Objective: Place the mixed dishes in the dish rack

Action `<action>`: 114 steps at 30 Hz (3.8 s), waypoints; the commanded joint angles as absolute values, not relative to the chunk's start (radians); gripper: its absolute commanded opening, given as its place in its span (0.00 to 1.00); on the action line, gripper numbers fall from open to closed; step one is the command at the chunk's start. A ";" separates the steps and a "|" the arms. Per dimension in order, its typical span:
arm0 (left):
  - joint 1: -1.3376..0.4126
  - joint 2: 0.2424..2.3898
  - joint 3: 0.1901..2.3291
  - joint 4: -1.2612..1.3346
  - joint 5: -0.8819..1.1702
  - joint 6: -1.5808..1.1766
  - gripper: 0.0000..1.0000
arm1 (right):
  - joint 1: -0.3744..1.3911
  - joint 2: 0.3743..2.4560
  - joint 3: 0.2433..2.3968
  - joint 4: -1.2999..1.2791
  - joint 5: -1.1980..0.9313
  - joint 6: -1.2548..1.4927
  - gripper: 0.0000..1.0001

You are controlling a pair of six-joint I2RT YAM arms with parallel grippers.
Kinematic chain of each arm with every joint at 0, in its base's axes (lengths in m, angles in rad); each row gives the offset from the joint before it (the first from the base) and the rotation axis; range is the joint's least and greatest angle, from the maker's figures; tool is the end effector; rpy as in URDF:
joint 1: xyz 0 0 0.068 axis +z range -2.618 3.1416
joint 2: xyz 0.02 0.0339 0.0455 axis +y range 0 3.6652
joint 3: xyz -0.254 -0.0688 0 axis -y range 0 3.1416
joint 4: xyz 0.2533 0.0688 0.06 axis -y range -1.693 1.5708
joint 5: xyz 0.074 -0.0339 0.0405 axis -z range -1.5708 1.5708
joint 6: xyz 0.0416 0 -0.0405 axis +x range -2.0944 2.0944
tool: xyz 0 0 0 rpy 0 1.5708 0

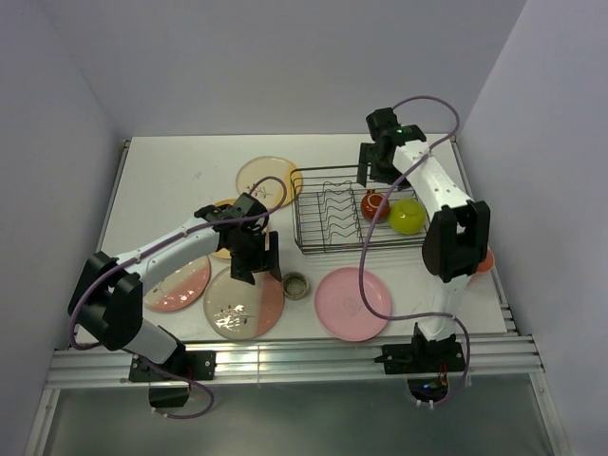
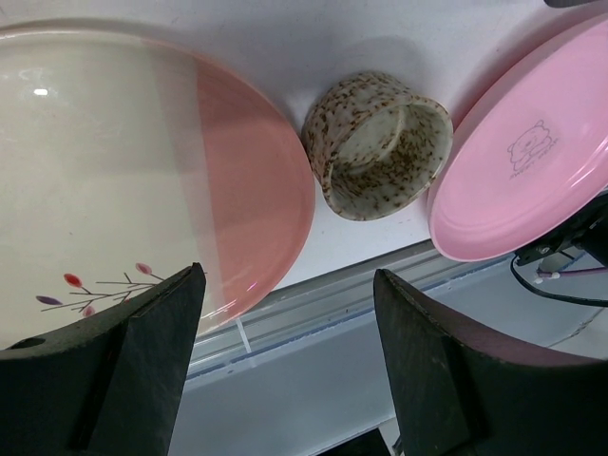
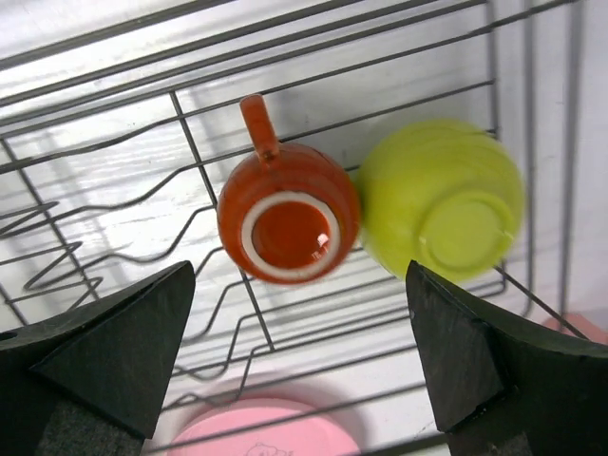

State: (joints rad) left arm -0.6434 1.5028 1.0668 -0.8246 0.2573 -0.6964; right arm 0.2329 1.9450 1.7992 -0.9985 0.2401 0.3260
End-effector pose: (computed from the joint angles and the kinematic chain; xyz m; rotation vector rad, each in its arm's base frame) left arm 0.2277 -0.1840 0.2055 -0.0188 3.0002 -0.5954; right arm 0.4105 0.0872 0.2683 0.1934 2.6575 -0.1498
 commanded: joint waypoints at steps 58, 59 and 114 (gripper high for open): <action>-0.647 1.520 1.057 -0.799 0.259 -0.695 0.78 | 0.267 1.766 1.433 -0.868 0.235 0.429 0.00; -0.649 1.522 1.055 -0.801 0.259 -0.695 0.77 | 0.271 1.770 1.424 -0.864 0.233 0.434 0.00; -0.715 1.790 1.213 -0.758 0.183 -0.706 0.54 | 0.370 1.204 1.463 -1.042 0.176 0.502 0.78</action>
